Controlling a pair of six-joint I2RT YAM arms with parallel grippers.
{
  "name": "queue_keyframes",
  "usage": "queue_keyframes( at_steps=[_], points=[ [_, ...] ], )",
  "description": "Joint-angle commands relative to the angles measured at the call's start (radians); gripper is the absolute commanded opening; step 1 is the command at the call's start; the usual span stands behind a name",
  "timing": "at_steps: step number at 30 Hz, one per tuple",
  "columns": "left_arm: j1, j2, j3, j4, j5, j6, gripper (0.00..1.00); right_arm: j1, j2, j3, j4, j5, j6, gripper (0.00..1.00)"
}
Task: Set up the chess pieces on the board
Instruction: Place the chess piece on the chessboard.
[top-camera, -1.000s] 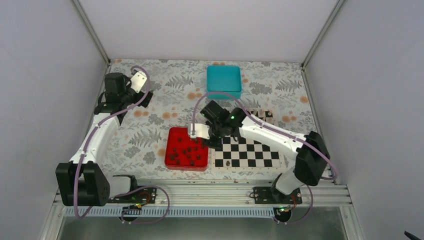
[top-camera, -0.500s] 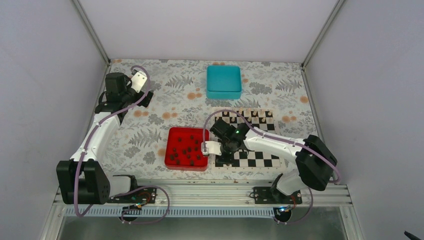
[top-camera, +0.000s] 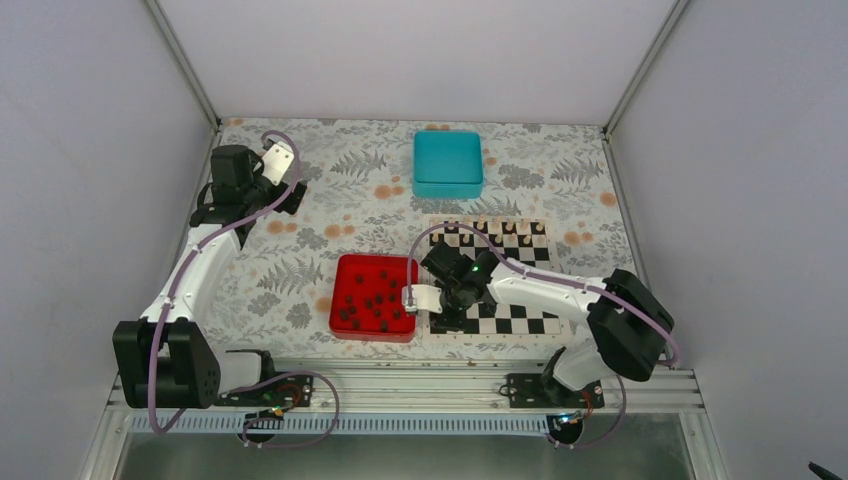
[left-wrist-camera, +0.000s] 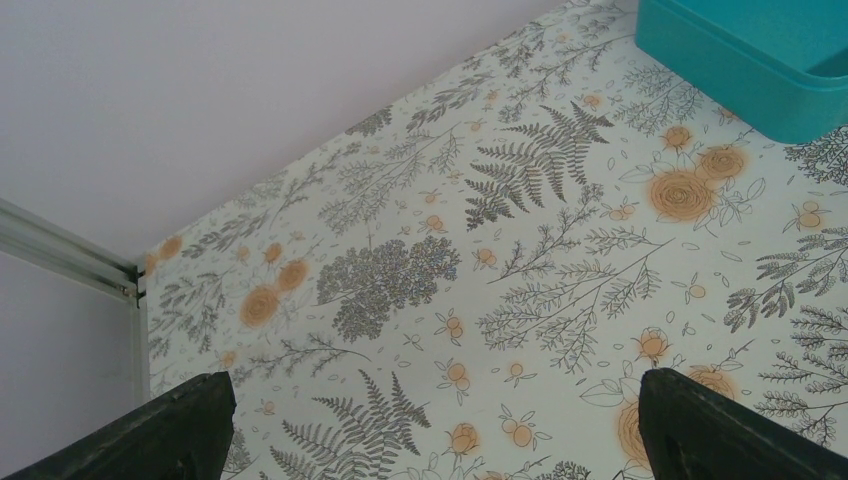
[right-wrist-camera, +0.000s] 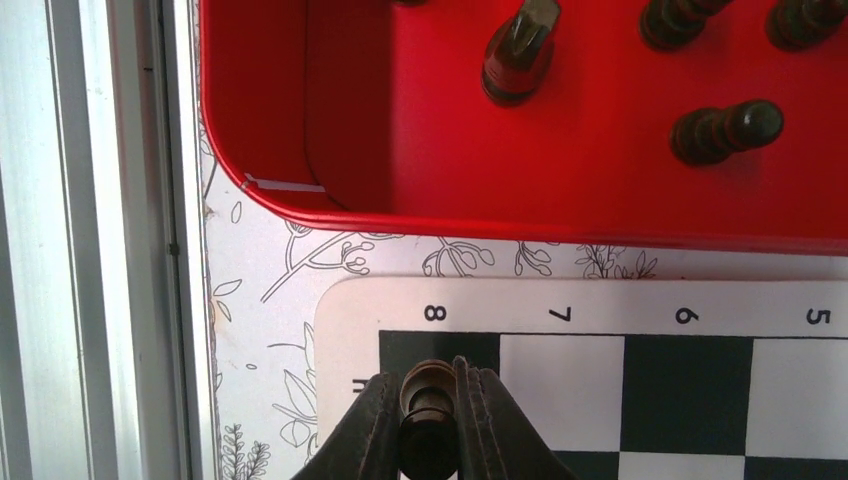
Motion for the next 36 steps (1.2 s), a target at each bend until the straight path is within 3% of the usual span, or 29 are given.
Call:
queue_keyframes(
  at_steps=[1, 25, 29, 36],
  points=[
    [0.004, 0.007, -0.007, 0.020, 0.009, -0.003, 1.00, 0.006, 0.021, -0.011, 0.035, -0.031, 0.013, 0.05],
    [0.004, 0.015, -0.008, 0.021, 0.010, 0.000, 1.00, 0.006, 0.065, -0.065, 0.078, -0.003, 0.014, 0.06],
    [0.004, 0.015, -0.009, 0.020, 0.011, 0.000, 1.00, 0.005, 0.045, -0.062, 0.061, 0.005, 0.012, 0.11],
    [0.005, 0.010, -0.010, 0.020, 0.012, 0.003, 1.00, 0.004, -0.011, 0.013, -0.010, 0.035, 0.007, 0.35]
  ],
)
